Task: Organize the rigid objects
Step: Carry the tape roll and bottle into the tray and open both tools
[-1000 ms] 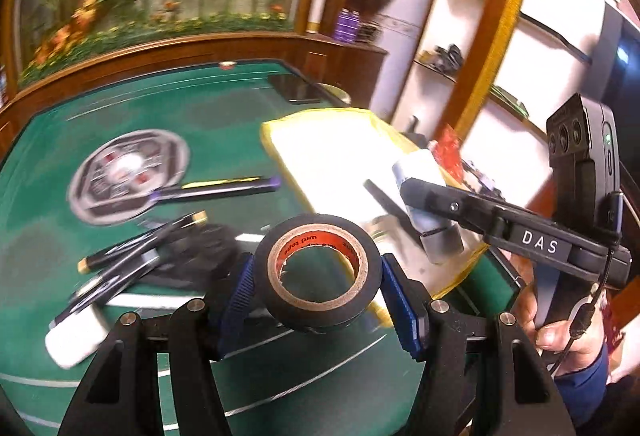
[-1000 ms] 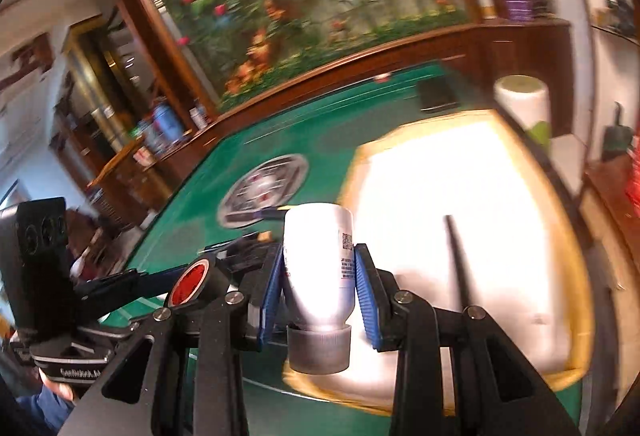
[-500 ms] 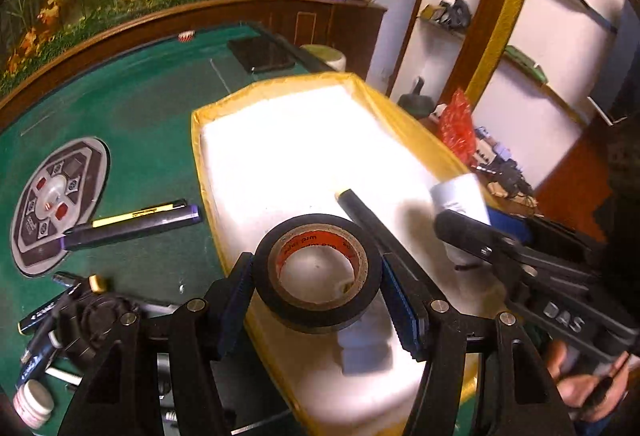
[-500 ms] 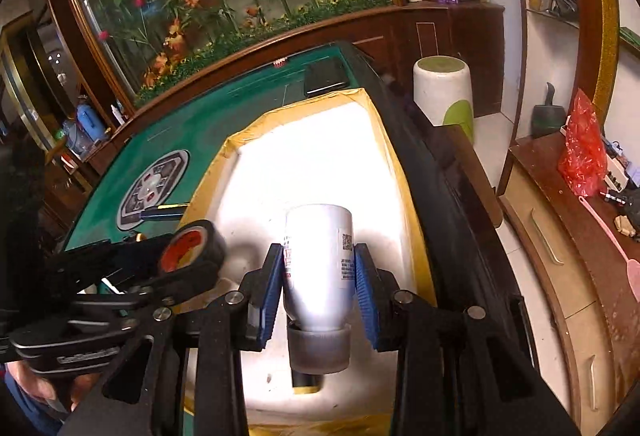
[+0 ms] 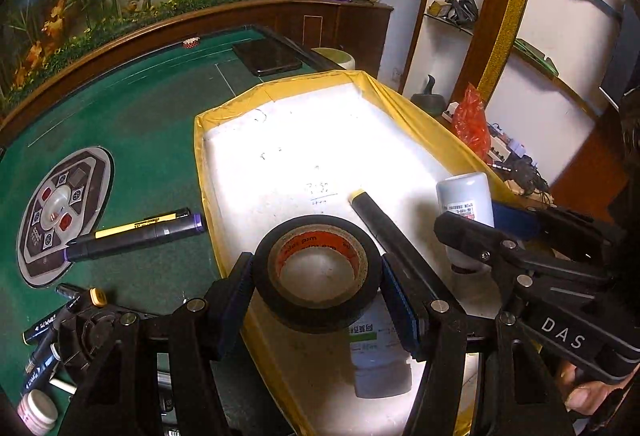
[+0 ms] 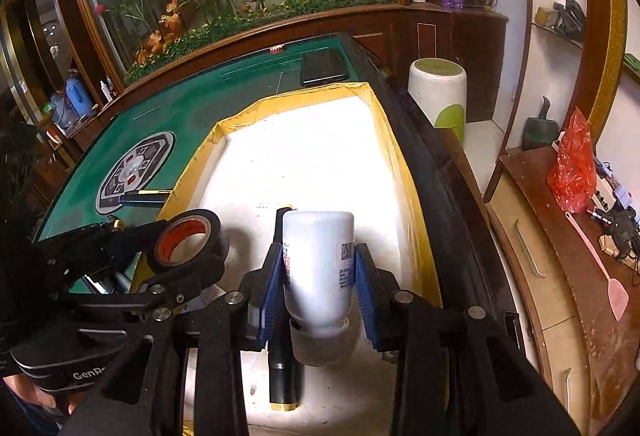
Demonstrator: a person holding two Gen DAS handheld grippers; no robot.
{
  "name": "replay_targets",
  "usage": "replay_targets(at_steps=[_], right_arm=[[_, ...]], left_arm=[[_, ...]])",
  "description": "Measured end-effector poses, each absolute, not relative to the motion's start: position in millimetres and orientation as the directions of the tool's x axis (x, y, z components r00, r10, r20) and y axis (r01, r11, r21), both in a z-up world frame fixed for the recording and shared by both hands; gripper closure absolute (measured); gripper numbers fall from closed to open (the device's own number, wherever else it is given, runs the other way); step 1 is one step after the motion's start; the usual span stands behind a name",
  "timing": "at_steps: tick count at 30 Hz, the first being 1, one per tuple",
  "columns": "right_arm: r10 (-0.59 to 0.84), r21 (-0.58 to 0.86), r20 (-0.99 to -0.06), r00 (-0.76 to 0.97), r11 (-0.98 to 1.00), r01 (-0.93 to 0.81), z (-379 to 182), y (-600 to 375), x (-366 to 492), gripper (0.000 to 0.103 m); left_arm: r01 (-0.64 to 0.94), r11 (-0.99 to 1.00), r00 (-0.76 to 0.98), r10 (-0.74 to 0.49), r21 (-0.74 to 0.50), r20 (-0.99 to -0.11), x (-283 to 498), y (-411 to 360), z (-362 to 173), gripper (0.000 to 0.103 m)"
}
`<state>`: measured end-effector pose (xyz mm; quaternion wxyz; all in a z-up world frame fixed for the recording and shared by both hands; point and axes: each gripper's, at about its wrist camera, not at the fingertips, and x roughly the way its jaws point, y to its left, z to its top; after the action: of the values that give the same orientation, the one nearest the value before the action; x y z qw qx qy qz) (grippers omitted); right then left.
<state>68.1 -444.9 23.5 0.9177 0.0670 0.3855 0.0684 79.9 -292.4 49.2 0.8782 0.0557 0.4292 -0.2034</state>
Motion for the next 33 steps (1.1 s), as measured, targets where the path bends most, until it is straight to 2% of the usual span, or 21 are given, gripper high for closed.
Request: replay_targets(at_steps=[24, 27, 30, 33], right_arm=[[0.189, 0.209, -0.656, 0.731, 0.976, -0.065, 44, -444, 48, 0.067], [0.197, 0.215, -0.649, 0.734, 0.974, -0.072, 48, -441, 45, 0.064], [0.233, 0.235, -0.624, 0.746, 0.966, -0.106, 53, -433, 38, 0.055], [0.260, 0.231, -0.608, 0.750, 0.962, -0.145, 58, -419, 33, 0.054]], left_arm=[[0.402, 0.911, 0.581, -0.333, -0.093, -0.743, 65, -282, 67, 0.034], [0.400, 0.910, 0.579, -0.343, -0.109, -0.740, 60, -274, 69, 0.032], [0.400, 0.908, 0.580, -0.354, -0.122, -0.734, 50, -261, 71, 0.030], [0.396, 0.909, 0.592, -0.360, -0.129, -0.721, 41, -246, 75, 0.029]])
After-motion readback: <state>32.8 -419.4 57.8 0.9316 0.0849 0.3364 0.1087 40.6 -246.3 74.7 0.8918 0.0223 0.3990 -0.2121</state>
